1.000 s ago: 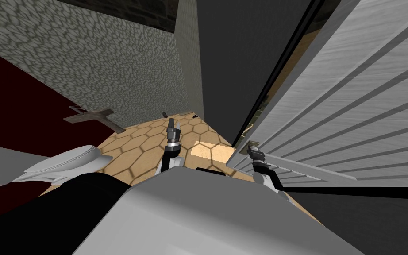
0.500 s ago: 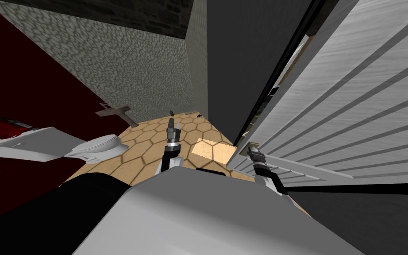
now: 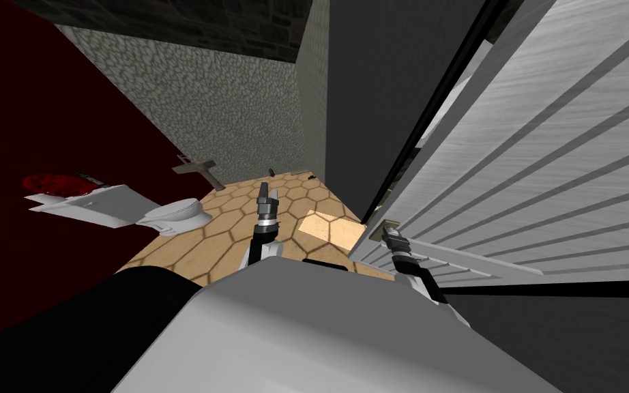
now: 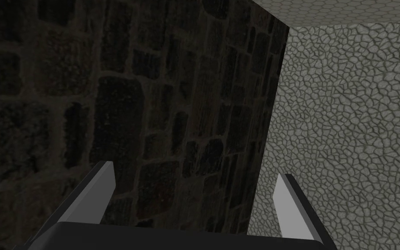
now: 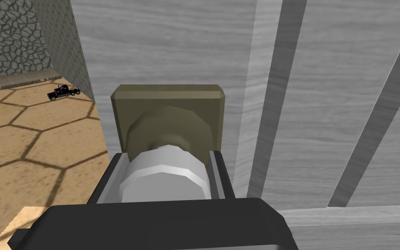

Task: Pull the door open

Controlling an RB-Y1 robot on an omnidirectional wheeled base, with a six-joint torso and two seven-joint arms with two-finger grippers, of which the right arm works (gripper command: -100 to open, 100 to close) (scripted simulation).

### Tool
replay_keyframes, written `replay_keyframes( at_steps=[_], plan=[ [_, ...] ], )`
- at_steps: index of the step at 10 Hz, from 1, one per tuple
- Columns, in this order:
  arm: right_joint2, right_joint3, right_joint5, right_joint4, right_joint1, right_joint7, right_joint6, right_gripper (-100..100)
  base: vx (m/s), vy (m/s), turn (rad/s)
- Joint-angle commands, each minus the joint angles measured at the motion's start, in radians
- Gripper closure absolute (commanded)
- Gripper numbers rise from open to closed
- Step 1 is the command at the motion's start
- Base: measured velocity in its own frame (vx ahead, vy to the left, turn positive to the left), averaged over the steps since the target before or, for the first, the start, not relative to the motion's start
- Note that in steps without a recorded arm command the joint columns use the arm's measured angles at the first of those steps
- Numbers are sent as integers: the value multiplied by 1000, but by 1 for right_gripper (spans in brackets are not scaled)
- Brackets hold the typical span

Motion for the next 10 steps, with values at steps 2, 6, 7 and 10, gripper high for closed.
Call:
replay_keyframes(
  at_steps=[2,6,7,10],
  plan=[
    [-20,16,7,-4,6,-22,-16,100,-206,-56,139],
    [-57,42,19,-11,17,-59,-41,100,-196,-47,131],
    [-65,49,22,-13,19,-68,-47,100,-210,-98,117],
    [-88,65,29,-17,26,-91,-63,100,-199,-45,109]
  ],
)
